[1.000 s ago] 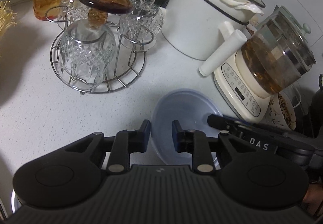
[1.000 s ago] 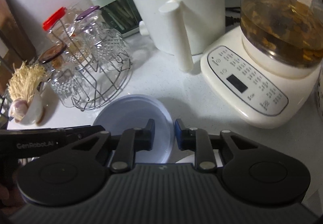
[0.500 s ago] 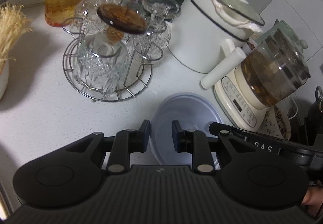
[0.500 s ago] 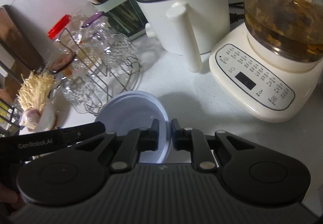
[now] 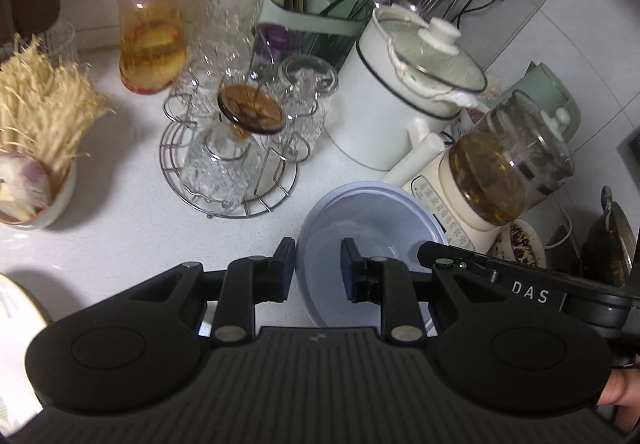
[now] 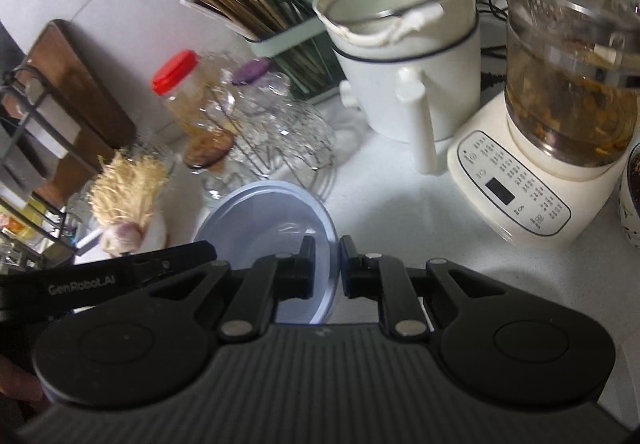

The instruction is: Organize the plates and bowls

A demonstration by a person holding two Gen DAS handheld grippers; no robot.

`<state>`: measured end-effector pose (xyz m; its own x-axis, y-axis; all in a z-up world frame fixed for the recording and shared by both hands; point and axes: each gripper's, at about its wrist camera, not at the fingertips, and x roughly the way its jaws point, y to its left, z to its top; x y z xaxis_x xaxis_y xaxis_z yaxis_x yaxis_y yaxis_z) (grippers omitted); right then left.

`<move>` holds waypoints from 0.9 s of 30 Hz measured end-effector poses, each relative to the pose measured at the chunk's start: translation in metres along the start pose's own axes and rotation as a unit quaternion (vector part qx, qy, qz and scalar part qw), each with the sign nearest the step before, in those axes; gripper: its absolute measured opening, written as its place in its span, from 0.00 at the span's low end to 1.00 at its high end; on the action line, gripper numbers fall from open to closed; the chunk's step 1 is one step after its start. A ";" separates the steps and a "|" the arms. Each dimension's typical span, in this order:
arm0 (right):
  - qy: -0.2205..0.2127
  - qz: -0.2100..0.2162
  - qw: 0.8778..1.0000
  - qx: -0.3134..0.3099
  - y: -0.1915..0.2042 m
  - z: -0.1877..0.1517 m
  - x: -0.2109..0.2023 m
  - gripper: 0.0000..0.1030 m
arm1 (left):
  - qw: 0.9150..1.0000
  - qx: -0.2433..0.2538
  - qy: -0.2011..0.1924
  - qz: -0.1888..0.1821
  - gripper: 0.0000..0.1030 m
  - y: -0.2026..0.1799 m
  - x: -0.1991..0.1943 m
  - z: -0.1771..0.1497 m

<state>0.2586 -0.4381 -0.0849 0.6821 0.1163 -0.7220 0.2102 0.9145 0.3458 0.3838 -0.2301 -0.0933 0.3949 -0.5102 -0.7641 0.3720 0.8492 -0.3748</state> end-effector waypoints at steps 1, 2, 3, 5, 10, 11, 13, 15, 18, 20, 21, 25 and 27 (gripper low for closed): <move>-0.003 0.002 1.000 -0.002 0.003 0.000 -0.005 0.15 | 1.000 -0.001 -0.002 -0.001 0.27 0.000 -0.005 0.000; -0.006 0.002 1.000 -0.004 0.006 0.000 -0.009 0.15 | 1.000 -0.001 -0.003 -0.002 0.27 0.001 -0.010 0.000; -0.010 0.004 1.000 -0.005 0.010 0.001 -0.014 0.15 | 1.000 -0.003 -0.003 -0.003 0.27 0.001 -0.015 0.000; -0.019 0.007 1.000 -0.004 0.016 0.000 -0.023 0.16 | 1.000 -0.005 -0.006 -0.008 0.27 0.002 -0.025 0.001; -0.033 0.008 0.999 -0.003 0.029 -0.008 -0.035 0.16 | 1.000 0.000 -0.012 -0.013 0.27 0.008 -0.044 -0.003; -0.034 0.008 0.999 -0.001 0.032 -0.009 -0.036 0.16 | 1.000 0.000 -0.013 -0.014 0.27 0.010 -0.048 -0.004; -0.040 0.009 0.999 0.002 0.037 -0.014 -0.040 0.16 | 1.000 0.002 -0.016 -0.017 0.27 0.015 -0.054 -0.005; -0.043 0.010 0.999 0.004 0.043 -0.019 -0.042 0.16 | 1.000 0.004 -0.018 -0.018 0.27 0.019 -0.060 -0.005; -0.043 0.013 0.999 0.002 0.053 -0.025 -0.043 0.16 | 1.000 0.005 -0.020 -0.018 0.28 0.029 -0.069 -0.005; -0.045 0.014 0.999 0.001 0.061 -0.027 -0.042 0.16 | 1.000 0.007 -0.020 -0.018 0.28 0.036 -0.075 -0.005; -0.046 0.015 0.999 0.001 0.065 -0.028 -0.042 0.16 | 1.000 0.008 -0.022 -0.018 0.28 0.040 -0.077 -0.005; -0.049 0.015 0.999 -0.009 0.083 -0.033 -0.041 0.16 | 1.000 0.003 -0.025 -0.018 0.28 0.059 -0.086 -0.007; -0.046 0.018 0.999 -0.011 0.092 -0.037 -0.039 0.16 | 1.000 -0.001 -0.023 -0.017 0.28 0.069 -0.090 -0.009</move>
<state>0.2252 -0.3445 -0.0472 0.7506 0.1131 -0.6510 0.1707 0.9186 0.3565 0.3669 -0.1242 -0.0553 0.4198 -0.5449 -0.7258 0.3841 0.8312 -0.4019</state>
